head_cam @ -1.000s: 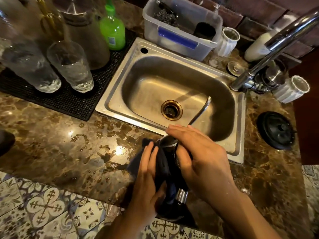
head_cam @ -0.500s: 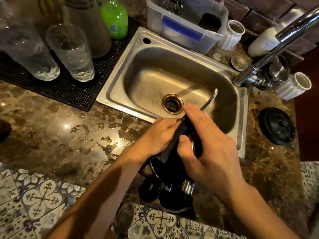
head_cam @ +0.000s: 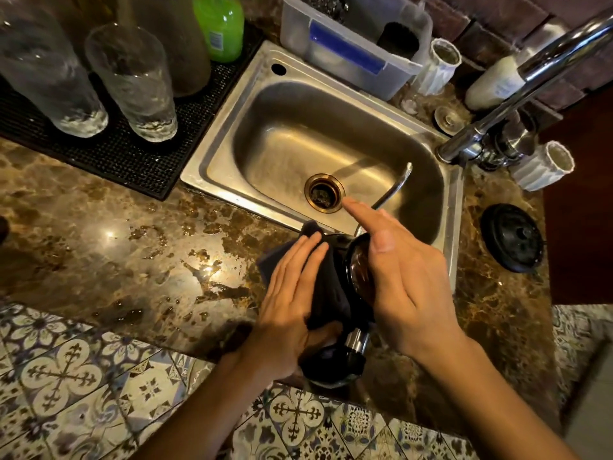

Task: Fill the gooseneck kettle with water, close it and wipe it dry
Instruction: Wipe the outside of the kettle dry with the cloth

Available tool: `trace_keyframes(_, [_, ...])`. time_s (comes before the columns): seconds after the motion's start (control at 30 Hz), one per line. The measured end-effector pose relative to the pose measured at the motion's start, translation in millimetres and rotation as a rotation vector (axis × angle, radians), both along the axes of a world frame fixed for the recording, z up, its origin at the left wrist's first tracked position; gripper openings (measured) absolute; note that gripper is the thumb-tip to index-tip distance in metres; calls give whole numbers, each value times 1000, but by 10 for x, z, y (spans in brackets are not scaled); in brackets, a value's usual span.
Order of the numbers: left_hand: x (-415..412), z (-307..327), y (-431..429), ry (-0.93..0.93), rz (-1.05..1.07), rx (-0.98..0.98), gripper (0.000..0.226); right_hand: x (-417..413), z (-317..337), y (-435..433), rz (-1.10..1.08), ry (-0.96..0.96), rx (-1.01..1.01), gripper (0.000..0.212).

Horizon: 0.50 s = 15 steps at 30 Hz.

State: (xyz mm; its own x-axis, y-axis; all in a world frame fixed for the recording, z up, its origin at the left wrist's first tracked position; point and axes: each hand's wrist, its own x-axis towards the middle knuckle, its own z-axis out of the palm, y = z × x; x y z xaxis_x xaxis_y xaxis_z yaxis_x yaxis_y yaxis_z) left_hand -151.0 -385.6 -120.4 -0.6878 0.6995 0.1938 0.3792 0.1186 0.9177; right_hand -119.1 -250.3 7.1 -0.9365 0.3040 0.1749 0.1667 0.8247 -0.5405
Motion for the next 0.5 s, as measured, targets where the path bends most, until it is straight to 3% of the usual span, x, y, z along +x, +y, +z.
trace_keyframes(0.13, [-303, 194, 245, -33, 24, 26, 75, -6, 0, -3, 6, -22, 20, 65])
trace_keyframes(0.27, [-757, 410, 458, -259, -192, 43, 33, -36, 5, -34, -73, -39, 61, 54])
trace_keyframes(0.37, [-884, 353, 471, -458, -225, -21, 34, -46, -7, -46, -110, -53, 124, 52])
trace_keyframes(0.5, [-801, 303, 429, -646, -105, -9, 43, -52, -17, -49, -75, -4, 163, 43])
